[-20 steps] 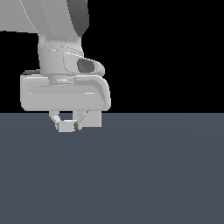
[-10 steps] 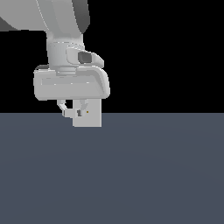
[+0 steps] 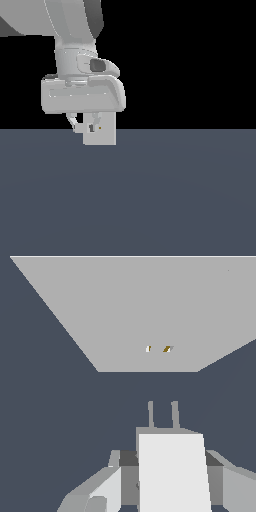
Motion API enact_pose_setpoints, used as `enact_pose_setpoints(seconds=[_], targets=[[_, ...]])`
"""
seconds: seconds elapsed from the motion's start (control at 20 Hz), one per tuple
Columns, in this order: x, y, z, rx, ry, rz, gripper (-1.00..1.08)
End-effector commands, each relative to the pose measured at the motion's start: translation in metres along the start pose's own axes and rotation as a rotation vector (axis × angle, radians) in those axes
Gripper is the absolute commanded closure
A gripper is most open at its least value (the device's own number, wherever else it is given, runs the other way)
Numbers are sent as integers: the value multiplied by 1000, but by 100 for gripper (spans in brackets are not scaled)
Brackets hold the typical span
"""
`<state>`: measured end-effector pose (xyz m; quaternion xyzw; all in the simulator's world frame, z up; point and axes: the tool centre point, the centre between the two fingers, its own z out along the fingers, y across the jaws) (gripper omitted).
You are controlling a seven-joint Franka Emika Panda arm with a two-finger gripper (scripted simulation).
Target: Plug the charger into the wall socket.
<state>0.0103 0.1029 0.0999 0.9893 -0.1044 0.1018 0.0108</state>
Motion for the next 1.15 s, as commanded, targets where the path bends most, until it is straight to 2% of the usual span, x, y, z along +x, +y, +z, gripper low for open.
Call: enact_pose_setpoints(seconds=[0.0, 0.3, 0.75, 1.1], targets=[[1, 0, 0, 0, 0, 0, 108], [12, 0, 2, 0, 0, 0, 108], [42, 0, 9, 1, 0, 0, 108], [49, 0, 10, 1, 0, 0, 108]])
